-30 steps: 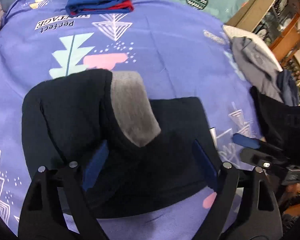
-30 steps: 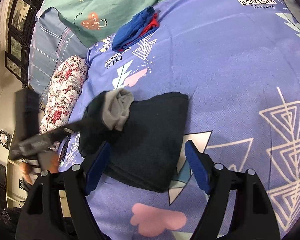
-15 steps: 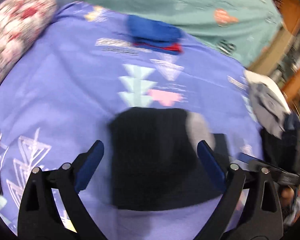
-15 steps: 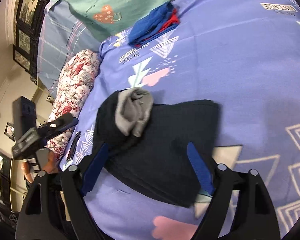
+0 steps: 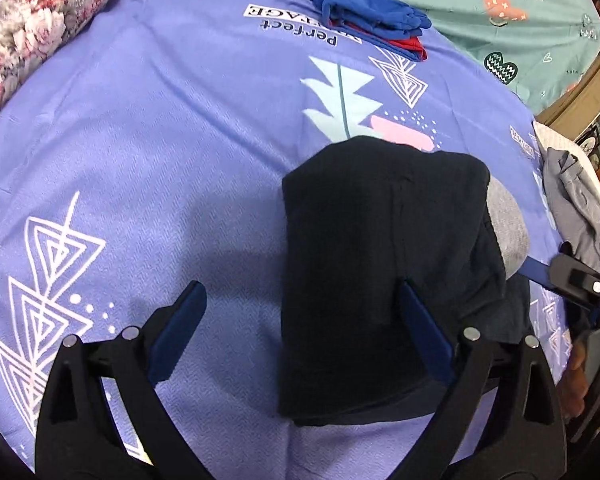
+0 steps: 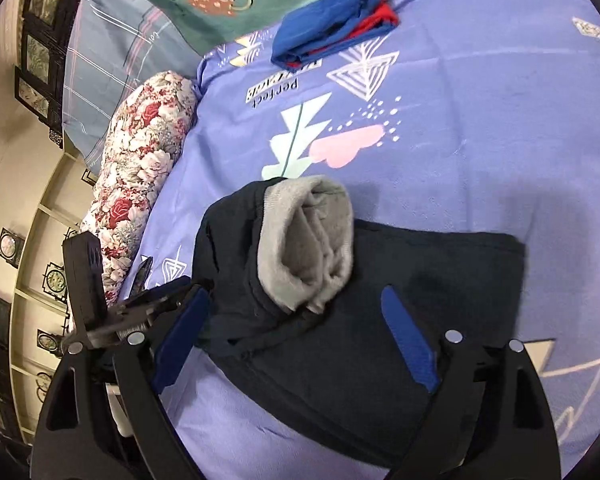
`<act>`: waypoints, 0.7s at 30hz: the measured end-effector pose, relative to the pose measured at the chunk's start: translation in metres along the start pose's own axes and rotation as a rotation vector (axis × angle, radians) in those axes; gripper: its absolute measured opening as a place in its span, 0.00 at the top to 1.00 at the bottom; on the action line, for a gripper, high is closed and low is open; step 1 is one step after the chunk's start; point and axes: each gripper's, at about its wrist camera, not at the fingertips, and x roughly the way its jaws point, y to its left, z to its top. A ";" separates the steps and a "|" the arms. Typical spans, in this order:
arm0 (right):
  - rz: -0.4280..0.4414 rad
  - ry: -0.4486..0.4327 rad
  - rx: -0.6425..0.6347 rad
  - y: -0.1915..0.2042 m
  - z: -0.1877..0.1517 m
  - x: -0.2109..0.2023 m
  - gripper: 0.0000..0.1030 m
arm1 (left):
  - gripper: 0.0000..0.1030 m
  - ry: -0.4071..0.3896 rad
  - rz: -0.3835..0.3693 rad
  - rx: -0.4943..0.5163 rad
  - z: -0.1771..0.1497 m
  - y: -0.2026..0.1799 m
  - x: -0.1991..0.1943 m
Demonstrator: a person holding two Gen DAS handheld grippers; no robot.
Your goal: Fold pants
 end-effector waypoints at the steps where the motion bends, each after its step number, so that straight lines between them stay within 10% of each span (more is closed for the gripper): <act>1: 0.008 0.014 0.018 -0.001 0.002 0.007 0.14 | 0.05 0.008 -0.015 -0.012 0.000 0.004 0.001; 16: 0.022 0.081 0.116 -0.002 0.013 0.042 0.15 | 0.03 0.014 -0.046 -0.039 -0.002 0.007 0.007; 21: -0.013 0.077 0.089 0.004 0.018 0.049 0.61 | 0.03 0.021 -0.050 -0.060 -0.003 0.012 0.008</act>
